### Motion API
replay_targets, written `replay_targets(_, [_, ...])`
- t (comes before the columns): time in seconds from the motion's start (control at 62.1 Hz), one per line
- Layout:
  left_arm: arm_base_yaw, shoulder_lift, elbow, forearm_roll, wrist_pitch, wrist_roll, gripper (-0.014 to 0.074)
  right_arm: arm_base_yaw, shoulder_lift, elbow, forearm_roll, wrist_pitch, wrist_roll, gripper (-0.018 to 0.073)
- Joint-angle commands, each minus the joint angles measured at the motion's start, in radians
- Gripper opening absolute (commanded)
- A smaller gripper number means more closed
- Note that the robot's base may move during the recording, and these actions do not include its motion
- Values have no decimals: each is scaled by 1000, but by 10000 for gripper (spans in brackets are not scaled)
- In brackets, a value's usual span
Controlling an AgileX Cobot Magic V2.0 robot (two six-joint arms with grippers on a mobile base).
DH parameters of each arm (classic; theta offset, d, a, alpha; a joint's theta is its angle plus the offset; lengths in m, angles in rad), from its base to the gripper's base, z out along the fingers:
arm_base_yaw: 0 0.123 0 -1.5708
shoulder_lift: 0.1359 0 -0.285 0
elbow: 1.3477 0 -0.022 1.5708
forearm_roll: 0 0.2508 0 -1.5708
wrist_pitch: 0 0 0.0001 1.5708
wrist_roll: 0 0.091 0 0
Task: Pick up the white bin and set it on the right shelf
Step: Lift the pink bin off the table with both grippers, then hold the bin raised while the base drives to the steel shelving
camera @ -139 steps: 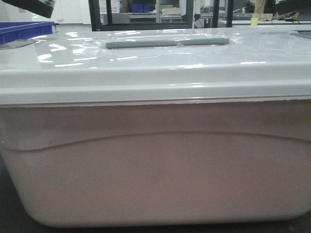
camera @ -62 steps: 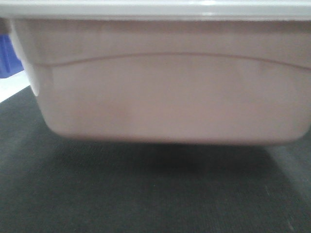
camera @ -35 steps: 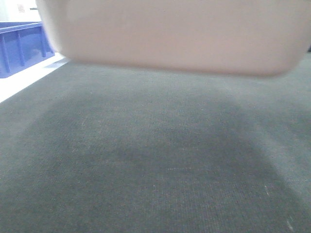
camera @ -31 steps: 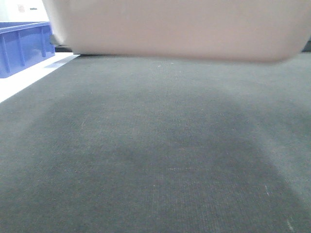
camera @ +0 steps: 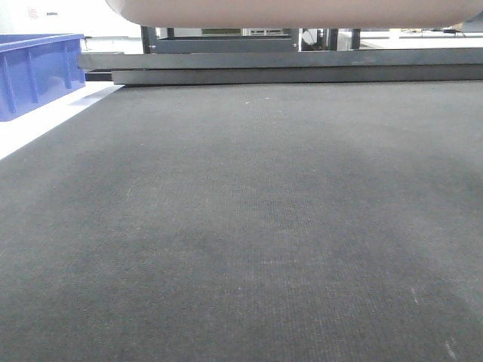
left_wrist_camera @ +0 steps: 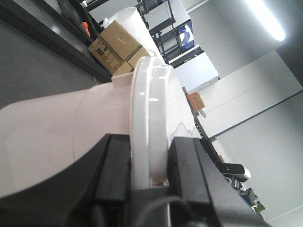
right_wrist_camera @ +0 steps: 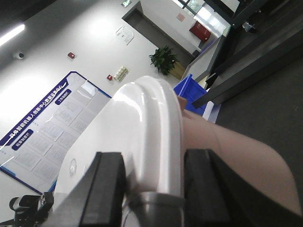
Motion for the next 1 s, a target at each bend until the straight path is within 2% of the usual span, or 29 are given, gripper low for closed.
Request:
replay_targets(0.0, [-72, -37, -36, 7, 255, 17, -126, 60, -39, -46, 105, 442, 16, 62])
replay_targets(0.983, [-72, -37, -36, 12, 255, 17, -126, 60, -39, -46, 105, 435, 16, 62])
